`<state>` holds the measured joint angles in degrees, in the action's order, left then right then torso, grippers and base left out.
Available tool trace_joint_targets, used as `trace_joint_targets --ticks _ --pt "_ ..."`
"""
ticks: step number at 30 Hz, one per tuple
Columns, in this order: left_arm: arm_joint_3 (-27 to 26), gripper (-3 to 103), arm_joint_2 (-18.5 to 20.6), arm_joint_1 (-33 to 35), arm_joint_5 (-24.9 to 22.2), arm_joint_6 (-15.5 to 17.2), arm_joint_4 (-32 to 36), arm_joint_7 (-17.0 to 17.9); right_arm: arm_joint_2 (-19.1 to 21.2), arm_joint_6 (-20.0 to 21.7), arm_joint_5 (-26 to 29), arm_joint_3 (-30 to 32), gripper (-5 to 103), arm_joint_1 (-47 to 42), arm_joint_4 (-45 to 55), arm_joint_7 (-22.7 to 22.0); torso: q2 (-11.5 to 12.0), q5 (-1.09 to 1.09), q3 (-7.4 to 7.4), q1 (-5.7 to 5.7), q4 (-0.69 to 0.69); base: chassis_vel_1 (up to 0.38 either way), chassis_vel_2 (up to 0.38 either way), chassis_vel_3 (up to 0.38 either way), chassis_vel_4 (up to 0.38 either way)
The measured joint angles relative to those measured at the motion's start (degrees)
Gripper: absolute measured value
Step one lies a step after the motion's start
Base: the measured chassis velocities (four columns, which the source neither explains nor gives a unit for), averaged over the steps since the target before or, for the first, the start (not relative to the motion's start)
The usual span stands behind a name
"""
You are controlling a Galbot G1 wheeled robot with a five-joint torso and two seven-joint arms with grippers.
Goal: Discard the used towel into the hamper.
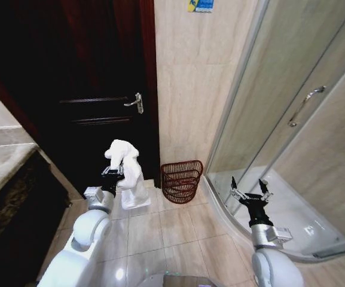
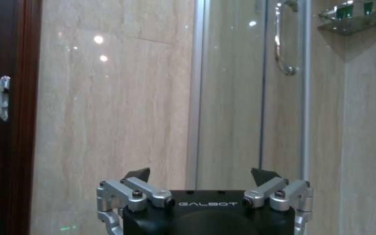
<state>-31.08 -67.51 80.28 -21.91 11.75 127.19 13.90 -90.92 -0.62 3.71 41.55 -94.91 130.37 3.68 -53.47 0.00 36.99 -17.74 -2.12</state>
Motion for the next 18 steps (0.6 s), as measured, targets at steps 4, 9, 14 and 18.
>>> trace_joint_targets --ticks 4,9,14,18 --pt "0.0 14 0.0 0.1 0.0 0.0 0.0 0.0 0.0 0.2 0.0 -0.1 100 0.2 0.0 -0.1 1.0 0.00 -0.56 0.47 0.00 0.000 0.000 0.000 0.000" --pt "-0.1 14 -0.2 0.3 0.1 -0.1 0.1 0.0 0.0 0.3 -0.1 -0.2 100 0.3 -0.3 0.0 2.5 0.00 -1.37 1.10 0.00 -0.031 -0.040 -0.033 -0.041" --pt "-0.1 14 -0.2 0.4 0.2 -0.1 0.2 0.0 0.0 0.3 -0.1 -0.2 100 0.4 -0.4 0.1 3.4 0.00 -1.89 1.52 0.00 -0.044 -0.036 -0.023 -0.034" --pt "0.0 14 -0.2 0.4 0.2 -0.1 0.2 0.0 0.1 0.3 -0.2 -0.2 100 0.3 -0.5 0.2 4.5 0.00 -2.48 2.01 0.00 -0.042 -0.045 -0.033 -0.038"
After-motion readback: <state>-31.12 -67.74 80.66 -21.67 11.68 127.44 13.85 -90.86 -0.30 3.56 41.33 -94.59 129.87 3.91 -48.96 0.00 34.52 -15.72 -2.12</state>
